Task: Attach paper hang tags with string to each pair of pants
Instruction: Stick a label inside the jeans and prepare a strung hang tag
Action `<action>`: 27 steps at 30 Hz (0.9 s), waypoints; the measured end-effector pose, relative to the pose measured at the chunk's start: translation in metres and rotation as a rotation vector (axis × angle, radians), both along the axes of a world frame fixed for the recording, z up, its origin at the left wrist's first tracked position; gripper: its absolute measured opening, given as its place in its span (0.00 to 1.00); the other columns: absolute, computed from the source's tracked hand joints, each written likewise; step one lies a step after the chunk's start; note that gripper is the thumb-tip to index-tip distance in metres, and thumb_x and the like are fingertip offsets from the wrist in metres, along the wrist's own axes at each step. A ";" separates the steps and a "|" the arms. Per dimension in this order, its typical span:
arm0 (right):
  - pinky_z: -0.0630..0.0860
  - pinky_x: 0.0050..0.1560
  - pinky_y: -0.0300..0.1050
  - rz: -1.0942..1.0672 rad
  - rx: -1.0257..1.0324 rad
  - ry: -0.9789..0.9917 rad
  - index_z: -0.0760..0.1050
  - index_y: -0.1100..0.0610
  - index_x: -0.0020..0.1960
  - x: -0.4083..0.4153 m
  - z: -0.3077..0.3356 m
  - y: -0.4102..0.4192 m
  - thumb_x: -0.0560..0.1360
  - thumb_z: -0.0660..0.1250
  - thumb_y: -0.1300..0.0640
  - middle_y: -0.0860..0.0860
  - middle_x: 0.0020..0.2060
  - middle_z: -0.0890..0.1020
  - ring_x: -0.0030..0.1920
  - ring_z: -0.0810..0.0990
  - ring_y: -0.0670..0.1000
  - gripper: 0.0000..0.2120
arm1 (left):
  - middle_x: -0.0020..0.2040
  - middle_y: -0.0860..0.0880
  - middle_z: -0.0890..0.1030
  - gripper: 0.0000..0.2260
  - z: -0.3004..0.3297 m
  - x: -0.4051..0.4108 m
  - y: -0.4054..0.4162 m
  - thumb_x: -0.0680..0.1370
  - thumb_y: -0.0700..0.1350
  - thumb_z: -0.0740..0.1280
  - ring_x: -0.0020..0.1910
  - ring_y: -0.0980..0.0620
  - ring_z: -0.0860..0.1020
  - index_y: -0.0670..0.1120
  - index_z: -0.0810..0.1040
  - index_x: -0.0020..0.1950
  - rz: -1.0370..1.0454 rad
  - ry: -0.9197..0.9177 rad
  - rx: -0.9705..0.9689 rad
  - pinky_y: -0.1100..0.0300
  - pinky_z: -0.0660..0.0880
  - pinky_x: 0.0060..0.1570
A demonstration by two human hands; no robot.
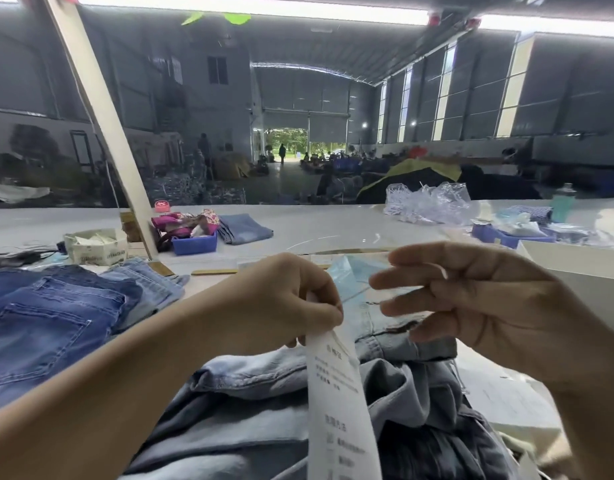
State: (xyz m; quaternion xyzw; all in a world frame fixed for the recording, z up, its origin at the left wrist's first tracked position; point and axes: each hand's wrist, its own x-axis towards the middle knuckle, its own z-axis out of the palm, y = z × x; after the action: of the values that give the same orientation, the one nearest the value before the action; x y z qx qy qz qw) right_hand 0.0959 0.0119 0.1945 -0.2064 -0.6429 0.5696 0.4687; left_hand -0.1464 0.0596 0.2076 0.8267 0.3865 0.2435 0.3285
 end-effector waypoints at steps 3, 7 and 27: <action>0.82 0.37 0.49 -0.172 0.003 -0.029 0.82 0.61 0.54 0.009 -0.008 -0.002 0.66 0.79 0.50 0.65 0.48 0.84 0.42 0.86 0.61 0.22 | 0.32 0.52 0.82 0.04 -0.002 0.015 0.005 0.71 0.45 0.71 0.33 0.53 0.79 0.50 0.82 0.36 -0.039 -0.023 -0.043 0.60 0.75 0.32; 0.77 0.30 0.44 -0.432 0.104 -0.082 0.83 0.57 0.51 0.015 -0.022 -0.004 0.65 0.76 0.42 0.60 0.39 0.83 0.33 0.81 0.55 0.22 | 0.33 0.49 0.81 0.05 -0.008 0.035 0.012 0.73 0.41 0.73 0.33 0.52 0.77 0.46 0.83 0.36 -0.115 -0.039 -0.171 0.62 0.74 0.33; 0.63 0.17 0.29 -0.550 -0.268 -0.162 0.80 0.65 0.37 -0.007 -0.046 -0.020 0.81 0.58 0.66 0.47 0.17 0.72 0.16 0.69 0.40 0.17 | 0.27 0.55 0.80 0.11 -0.009 0.067 0.024 0.76 0.41 0.62 0.22 0.56 0.76 0.54 0.81 0.42 0.165 -0.020 -0.101 0.66 0.70 0.23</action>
State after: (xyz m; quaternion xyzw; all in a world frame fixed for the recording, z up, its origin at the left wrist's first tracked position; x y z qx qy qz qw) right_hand 0.0893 -0.0086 0.1488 -0.4772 -0.5175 0.4826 0.5211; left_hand -0.0795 0.0837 0.1991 0.7720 0.4616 0.2581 0.3526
